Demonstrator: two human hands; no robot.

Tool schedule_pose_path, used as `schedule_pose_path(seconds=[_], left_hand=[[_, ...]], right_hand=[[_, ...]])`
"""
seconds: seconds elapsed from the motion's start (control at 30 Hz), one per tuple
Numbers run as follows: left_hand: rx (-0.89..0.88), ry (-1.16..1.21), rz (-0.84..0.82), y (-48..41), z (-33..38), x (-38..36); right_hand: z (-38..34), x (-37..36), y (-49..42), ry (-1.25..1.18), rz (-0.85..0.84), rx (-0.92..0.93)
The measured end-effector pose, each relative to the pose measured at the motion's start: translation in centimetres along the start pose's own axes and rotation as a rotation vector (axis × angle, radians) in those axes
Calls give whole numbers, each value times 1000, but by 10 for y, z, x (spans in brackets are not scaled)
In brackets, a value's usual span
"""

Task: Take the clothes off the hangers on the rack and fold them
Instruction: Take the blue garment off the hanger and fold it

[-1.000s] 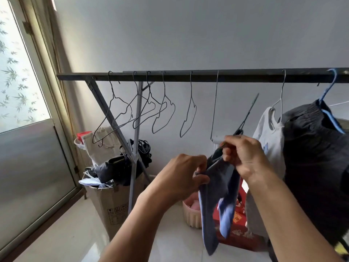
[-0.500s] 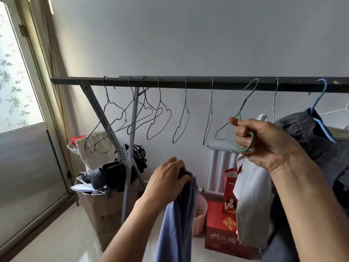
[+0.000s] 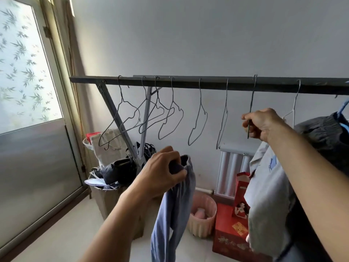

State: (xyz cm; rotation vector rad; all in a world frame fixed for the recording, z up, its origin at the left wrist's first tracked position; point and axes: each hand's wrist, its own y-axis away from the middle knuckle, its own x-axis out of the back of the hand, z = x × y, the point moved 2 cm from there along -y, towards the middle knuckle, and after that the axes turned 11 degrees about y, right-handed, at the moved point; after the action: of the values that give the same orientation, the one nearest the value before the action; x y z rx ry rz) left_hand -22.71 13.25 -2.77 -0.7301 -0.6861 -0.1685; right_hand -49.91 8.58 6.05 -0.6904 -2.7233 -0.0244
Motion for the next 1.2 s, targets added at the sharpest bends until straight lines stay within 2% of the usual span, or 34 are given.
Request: schedule_pose_path(seconds=[0.2,0.27,0.33,0.37,0.4,0.43,0.5,0.57,0.6,0.67,0.8,0.9,1.07,1.2], left_hand=[[-53,60,-17,1,-2,26],[-67,87,-45,1,-2,31],[-74,110,-78,0,-2,35],[-80,113,-93,-1,-2,37],[-87,114,-109,-1,-1,39],[-94,117,-129,-2,-1,40],[-115,134,-172,-2,1,43],[-130,186,-214,0,5,47],[-131,216,-232,1,7,50],[-122,261,-266,6,11,60],[-101,323,-324,19,7,89],[-65,250,-334,29,-7,111],[-34,-32,-293,46,-32,136],[9,-352,-173,51,-34,143]], right_hand=[[32,-9,-3,55,55,19],[41,-8,4,263,183,95],[45,-8,26,497,424,317],[43,-13,46,472,503,485],[40,-20,66,396,508,647],[39,-30,82,326,432,767],[41,-54,108,307,68,873],[50,-80,125,498,-315,878],[56,-89,129,615,-444,871],[64,-101,135,763,-556,856],[64,-103,136,975,-520,875],[61,-94,133,988,-440,872],[57,-82,127,967,-209,983],[41,-83,137,882,-130,1062]])
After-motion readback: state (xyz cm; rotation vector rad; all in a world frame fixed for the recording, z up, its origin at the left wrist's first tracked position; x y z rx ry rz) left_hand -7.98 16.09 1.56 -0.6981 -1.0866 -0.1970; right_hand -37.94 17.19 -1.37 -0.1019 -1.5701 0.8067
